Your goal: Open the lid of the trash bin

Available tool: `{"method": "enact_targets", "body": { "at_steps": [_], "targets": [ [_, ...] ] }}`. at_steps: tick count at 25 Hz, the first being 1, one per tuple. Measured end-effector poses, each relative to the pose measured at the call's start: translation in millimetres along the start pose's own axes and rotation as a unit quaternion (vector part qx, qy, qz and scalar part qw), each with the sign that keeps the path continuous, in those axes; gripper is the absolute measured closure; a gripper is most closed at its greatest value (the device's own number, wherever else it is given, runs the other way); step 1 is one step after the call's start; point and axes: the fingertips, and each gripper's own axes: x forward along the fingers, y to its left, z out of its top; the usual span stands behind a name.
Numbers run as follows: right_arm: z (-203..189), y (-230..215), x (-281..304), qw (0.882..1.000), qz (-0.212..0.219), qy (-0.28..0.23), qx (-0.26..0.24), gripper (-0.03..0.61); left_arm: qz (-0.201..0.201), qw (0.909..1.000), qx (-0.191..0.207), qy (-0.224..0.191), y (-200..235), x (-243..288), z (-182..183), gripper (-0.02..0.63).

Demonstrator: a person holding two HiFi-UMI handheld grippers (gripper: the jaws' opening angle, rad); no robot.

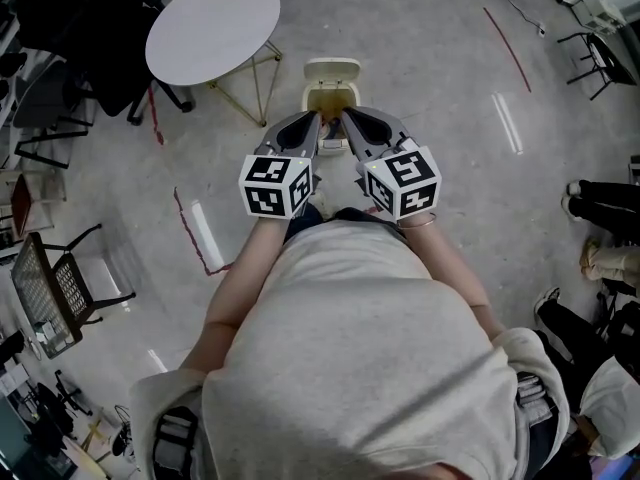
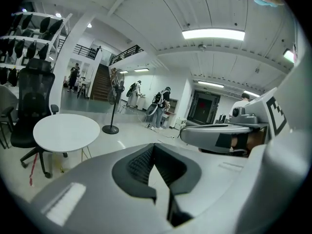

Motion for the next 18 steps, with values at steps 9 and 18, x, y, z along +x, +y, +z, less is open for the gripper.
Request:
{"method": "enact_targets", "body": {
  "at_steps": [9,18],
  "targets": [
    [-1,-10,-2,1.0,-0.005,-0.007,0.006,0.572,0.003,0.9999,-0.003,0.011,1,7,-6,0.604],
    [-3,-15,2,1.0,-0.002,0.002,0.009,0.572,0.005,0.9999,-0.004,0.011,3,11,-3,0.604]
  ]
}}
